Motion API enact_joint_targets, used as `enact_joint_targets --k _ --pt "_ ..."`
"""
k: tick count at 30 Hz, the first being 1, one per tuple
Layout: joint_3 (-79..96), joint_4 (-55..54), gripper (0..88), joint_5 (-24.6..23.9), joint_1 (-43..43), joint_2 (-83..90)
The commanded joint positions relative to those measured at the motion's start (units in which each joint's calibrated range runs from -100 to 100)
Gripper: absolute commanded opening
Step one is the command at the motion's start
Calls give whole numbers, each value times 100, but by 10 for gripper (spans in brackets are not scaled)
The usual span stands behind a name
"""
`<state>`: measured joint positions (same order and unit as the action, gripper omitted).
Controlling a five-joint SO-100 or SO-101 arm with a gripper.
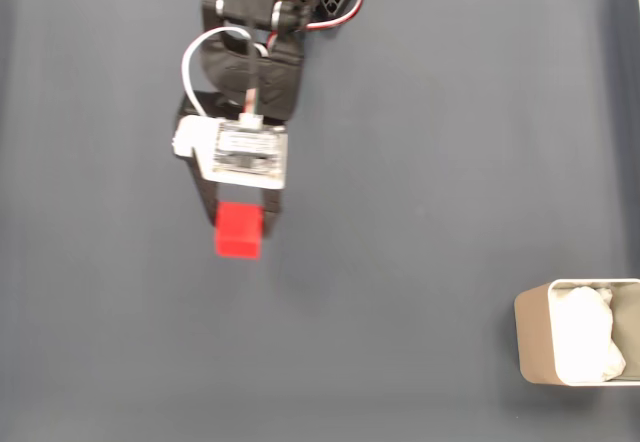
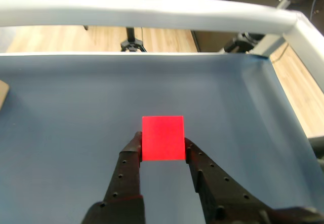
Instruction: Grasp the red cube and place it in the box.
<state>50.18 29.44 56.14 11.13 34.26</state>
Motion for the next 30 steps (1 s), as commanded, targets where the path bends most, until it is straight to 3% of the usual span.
enact_joint_targets --k 1,15,30 --pt "-675 40 97 -5 -459 196" --pt "-2381 40 94 29 -2157 -696" --pt "-4443 40 86 -171 -3023 -2343"
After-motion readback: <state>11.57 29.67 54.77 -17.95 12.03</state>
